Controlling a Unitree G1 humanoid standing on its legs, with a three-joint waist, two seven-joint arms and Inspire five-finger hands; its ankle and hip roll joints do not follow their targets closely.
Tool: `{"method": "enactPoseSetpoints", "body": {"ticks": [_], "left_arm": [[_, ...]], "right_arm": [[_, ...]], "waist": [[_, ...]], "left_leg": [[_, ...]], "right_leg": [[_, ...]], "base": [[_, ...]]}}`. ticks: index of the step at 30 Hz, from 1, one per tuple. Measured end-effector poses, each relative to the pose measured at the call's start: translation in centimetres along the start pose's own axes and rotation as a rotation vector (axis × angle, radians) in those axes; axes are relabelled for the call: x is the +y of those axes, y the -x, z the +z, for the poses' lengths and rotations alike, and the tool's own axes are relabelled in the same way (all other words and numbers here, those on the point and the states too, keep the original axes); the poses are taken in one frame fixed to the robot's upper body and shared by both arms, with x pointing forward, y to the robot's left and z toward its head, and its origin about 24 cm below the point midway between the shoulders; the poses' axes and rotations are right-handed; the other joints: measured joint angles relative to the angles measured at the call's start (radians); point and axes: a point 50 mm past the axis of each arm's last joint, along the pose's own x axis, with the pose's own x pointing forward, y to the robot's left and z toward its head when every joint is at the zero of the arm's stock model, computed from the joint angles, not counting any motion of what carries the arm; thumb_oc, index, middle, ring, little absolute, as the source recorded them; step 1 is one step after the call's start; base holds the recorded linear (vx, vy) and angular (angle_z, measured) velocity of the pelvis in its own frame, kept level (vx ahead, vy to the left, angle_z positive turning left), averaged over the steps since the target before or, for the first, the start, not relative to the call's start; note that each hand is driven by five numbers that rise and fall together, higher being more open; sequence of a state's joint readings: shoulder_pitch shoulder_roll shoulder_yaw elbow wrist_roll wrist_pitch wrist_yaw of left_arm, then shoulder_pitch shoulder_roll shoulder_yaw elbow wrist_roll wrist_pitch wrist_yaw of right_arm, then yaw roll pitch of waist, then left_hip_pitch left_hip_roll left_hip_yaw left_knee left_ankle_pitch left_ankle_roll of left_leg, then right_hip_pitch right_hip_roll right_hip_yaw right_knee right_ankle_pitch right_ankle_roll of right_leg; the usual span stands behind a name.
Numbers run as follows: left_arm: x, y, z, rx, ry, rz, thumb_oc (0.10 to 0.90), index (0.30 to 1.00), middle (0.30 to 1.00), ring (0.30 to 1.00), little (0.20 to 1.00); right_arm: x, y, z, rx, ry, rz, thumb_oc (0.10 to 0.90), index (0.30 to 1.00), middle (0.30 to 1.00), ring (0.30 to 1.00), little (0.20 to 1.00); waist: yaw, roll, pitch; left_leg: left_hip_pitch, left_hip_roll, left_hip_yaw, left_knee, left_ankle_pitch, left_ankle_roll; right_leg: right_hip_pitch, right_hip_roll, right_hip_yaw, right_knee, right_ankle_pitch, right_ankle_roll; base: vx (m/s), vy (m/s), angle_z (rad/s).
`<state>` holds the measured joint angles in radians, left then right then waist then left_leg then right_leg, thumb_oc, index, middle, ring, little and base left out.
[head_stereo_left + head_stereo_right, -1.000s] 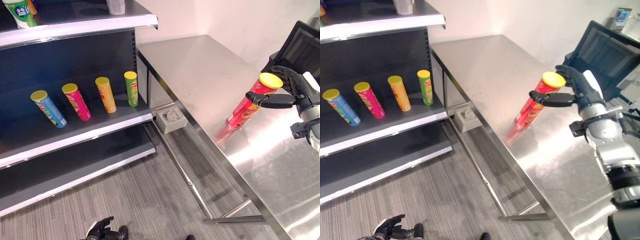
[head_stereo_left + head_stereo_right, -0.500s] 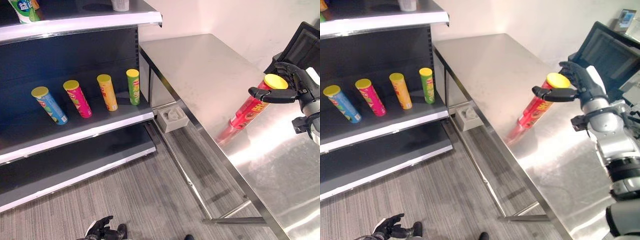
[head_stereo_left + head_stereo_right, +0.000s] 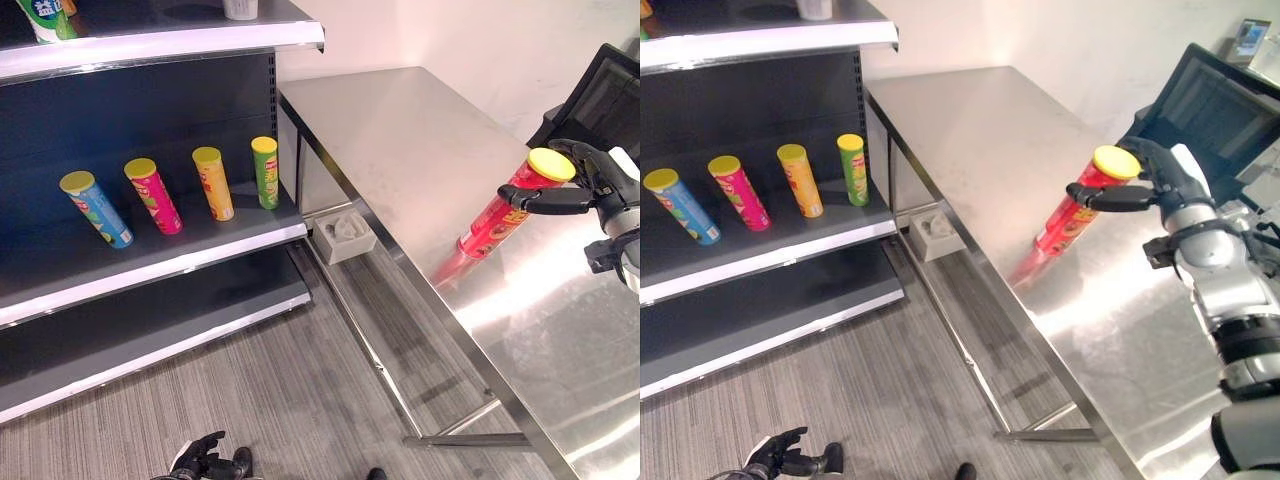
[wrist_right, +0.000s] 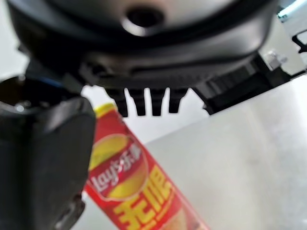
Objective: Put the goods on the table back onto the shelves and tidy them up.
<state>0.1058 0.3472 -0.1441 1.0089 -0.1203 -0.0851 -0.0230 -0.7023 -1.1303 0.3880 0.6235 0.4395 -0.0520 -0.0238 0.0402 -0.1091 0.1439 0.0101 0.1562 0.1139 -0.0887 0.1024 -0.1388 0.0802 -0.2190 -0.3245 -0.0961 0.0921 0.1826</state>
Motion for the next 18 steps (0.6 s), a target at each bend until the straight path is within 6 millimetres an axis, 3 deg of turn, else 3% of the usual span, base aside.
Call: {"method": "enactPoseSetpoints", "body": {"ticks": [1, 18], "left_arm": [[0.0, 0.0, 0.0, 0.000, 0.002, 0.000, 0.800, 0.900, 0.900, 0.900, 0.900], [0.1, 0.0, -0.1, 0.005, 0.029, 0.015, 0.800, 0.900, 0.900, 0.900, 0.900]], "right_arm": [[0.0, 0.0, 0.0, 0.000, -0.006, 0.000, 0.400, 0.300, 0.300, 0.300, 0.300], [1.5, -0.2, 0.0, -0.001, -0.065, 0.019, 0.400, 0.300, 0.300, 0.300, 0.300]], "waist": [[0.000, 0.000, 0.000], [-0.001, -0.001, 0.000]], "left_leg": [[0.000, 0.000, 0.000, 0.000, 0.000, 0.000], [0.008, 0.000, 0.001, 0.000, 0.000, 0.000]], "right_leg": [[0.000, 0.000, 0.000, 0.000, 0.000, 0.000], [0.007, 0.000, 0.001, 0.000, 0.000, 0.000]], "base": [[0.00, 0.000, 0.00], [0.00, 0.000, 0.00]]}}
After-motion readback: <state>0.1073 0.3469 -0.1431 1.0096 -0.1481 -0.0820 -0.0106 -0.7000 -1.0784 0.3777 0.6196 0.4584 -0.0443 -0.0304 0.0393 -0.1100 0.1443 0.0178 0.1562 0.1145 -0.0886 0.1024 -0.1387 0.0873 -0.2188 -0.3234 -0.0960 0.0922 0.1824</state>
